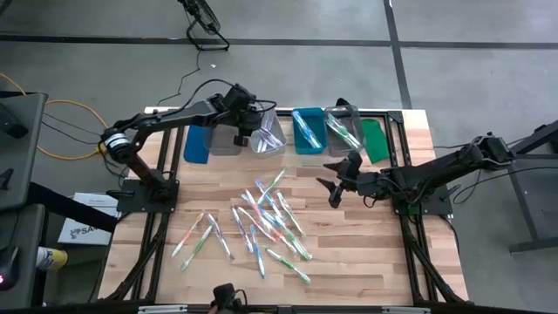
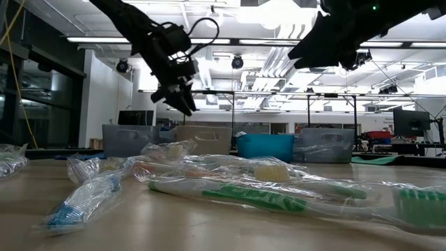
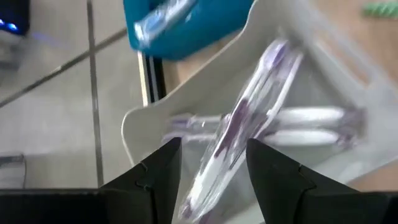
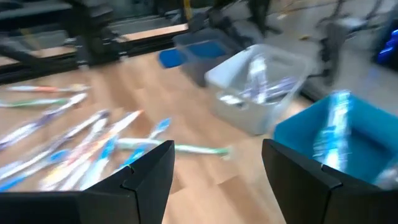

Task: Pick & Place Toothbrushes
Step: Put the green toothbrush into the right black bin

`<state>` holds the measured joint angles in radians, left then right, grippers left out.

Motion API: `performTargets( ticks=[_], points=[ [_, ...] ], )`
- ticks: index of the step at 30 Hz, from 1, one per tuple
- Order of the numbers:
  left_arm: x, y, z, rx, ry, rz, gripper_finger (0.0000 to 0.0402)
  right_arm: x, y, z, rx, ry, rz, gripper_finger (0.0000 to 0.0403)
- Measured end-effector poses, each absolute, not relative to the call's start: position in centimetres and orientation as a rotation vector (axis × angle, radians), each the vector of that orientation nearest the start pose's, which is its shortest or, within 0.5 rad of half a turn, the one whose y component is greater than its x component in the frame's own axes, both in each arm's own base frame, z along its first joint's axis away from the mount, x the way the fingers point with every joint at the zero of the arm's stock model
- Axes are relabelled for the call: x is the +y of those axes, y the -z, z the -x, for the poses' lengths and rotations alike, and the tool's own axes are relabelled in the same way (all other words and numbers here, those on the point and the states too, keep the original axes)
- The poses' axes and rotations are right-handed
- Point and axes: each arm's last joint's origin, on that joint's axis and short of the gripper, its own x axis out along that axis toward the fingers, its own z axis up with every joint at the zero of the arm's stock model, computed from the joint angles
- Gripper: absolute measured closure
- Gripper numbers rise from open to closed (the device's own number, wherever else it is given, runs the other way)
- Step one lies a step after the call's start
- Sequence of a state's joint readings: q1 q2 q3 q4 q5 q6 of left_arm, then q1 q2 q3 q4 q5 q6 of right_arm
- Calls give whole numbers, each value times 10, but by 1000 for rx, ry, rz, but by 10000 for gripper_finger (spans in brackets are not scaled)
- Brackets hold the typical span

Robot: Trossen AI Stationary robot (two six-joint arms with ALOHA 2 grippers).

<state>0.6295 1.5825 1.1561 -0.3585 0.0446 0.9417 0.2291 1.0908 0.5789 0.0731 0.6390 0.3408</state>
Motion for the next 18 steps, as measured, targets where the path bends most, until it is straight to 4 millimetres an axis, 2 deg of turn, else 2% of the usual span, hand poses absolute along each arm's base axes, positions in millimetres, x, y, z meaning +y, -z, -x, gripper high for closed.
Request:
performTargets(
  ticks=[5, 11, 14, 18],
  points=[
    [188, -247, -266, 800, -159, -593, 227, 37, -231, -223, 348, 356, -212, 167],
    [172, -234, -256, 638, -150, -566, 227, 37, -226, -221, 403, 346, -215, 167],
    [161, -230, -253, 621, -130, -561, 227, 36, -225, -216, 432, 357, -227, 167],
    [147, -227, -254, 609, -93, -559, 227, 33, -233, -204, 415, 393, -259, 167]
  ],
)
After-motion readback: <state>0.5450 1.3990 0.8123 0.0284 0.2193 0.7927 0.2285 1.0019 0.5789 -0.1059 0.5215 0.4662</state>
